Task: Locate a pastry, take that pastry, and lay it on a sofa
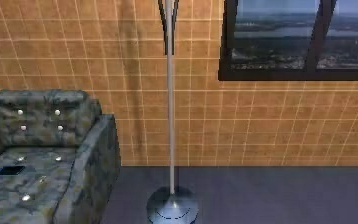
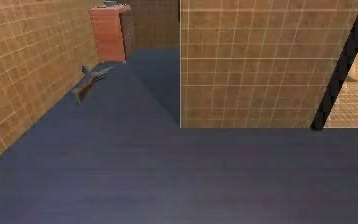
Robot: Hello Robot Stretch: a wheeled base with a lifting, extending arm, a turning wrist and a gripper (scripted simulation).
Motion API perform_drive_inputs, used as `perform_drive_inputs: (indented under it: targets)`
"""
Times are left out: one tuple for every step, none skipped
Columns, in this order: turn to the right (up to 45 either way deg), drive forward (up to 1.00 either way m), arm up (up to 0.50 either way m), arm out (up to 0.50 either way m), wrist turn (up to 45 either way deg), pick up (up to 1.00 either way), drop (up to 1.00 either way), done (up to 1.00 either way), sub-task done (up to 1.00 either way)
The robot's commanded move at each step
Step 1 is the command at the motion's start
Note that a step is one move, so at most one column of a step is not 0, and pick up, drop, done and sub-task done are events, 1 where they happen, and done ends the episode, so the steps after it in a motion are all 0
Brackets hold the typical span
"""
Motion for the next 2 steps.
perform_drive_inputs:
  targets:
    - [45.0,0.0,0.0,0.0,0.0,0.0,0.0,0.0,0.0]
    - [45.0,0.0,0.0,0.0,0.0,0.0,0.0,0.0,0.0]
